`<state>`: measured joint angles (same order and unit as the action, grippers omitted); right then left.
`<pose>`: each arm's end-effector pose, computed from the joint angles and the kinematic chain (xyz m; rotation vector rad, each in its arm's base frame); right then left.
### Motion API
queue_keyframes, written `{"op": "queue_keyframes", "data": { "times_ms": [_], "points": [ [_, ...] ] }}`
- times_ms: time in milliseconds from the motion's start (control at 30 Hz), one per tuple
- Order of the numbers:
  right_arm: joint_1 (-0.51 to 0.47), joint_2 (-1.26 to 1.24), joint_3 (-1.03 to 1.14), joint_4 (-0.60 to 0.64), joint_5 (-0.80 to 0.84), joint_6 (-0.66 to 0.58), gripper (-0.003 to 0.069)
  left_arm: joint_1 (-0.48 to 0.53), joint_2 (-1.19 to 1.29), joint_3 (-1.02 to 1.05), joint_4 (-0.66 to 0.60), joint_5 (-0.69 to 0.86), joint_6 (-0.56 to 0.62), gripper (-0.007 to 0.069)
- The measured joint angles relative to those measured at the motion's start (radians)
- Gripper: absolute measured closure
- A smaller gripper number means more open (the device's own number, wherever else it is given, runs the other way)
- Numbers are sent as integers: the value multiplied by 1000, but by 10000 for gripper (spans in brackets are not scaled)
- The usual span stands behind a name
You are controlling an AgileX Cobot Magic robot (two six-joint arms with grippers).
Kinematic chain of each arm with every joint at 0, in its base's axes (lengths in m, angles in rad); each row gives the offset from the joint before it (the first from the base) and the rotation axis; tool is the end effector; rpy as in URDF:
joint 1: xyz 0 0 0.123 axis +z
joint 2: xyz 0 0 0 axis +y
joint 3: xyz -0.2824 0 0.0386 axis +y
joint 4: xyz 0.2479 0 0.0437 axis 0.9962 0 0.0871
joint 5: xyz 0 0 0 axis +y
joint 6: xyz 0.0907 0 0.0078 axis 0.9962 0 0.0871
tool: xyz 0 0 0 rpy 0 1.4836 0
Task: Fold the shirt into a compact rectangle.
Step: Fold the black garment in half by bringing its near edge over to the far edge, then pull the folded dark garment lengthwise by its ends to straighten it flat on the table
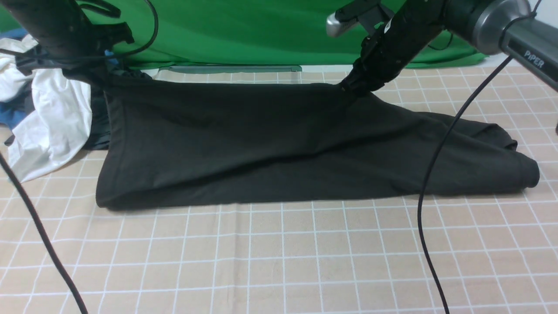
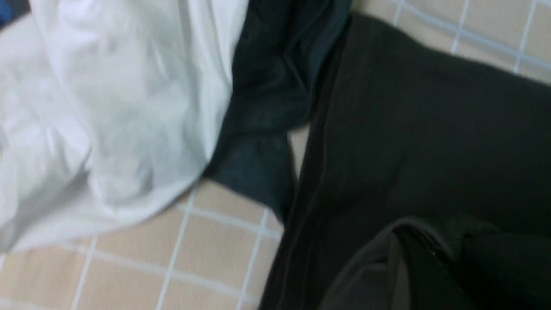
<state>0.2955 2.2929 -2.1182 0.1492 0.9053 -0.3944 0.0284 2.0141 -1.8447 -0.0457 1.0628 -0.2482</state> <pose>0.4915 0.1608 0.2338 -0.7946 2.4279 0.1474 0.4451 0.0090 0.2800 -0.3934 2.6920 -0.1250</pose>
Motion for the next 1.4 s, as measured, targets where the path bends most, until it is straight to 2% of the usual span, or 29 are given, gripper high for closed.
{"op": "queue_keyframes", "data": {
  "times_ms": [133,233,367,500,533,633,667,700,767,833,933,1000,1033,1100,1267,1400],
  "points": [
    [0,24,0,2,-51,0,595,0,43,-1,19,-108,-3,603],
    [0,56,0,2,-100,36,595,0,85,-1,8,-227,48,603],
    [2,77,0,0,-140,53,595,0,116,-1,-2,-289,111,601],
    [11,94,0,-6,-184,54,573,0,149,-1,11,-338,150,526],
    [15,98,0,-8,-195,58,556,0,153,-1,19,-358,151,493],
    [19,106,0,-11,-230,72,438,1,156,-6,37,-400,153,361],
    [19,106,0,-12,-230,72,428,1,155,-8,37,-400,153,354],
    [20,103,0,-22,-223,76,362,1,147,-21,37,-371,154,303],
    [19,85,-5,-61,-175,87,293,0,123,-36,35,-290,159,282],
    [13,49,-12,-107,-104,113,279,-10,83,-38,30,-190,201,312],
    [-12,-20,-20,-129,-1,119,356,-42,12,-17,19,-84,270,454],
    [-43,-67,-23,-130,79,119,463,-75,-42,42,16,-73,289,557],
    [-64,-82,-27,-130,120,122,540,-90,-65,75,11,-74,292,582],
    [-115,-96,-28,-130,202,124,606,-125,-116,182,4,-94,292,608],
    [-242,-89,3,-78,299,126,624,-196,-226,480,-22,-227,281,610],
    [-309,-78,37,-42,310,129,589,-206,-220,614,-39,-309,273,609]
  ]
}}
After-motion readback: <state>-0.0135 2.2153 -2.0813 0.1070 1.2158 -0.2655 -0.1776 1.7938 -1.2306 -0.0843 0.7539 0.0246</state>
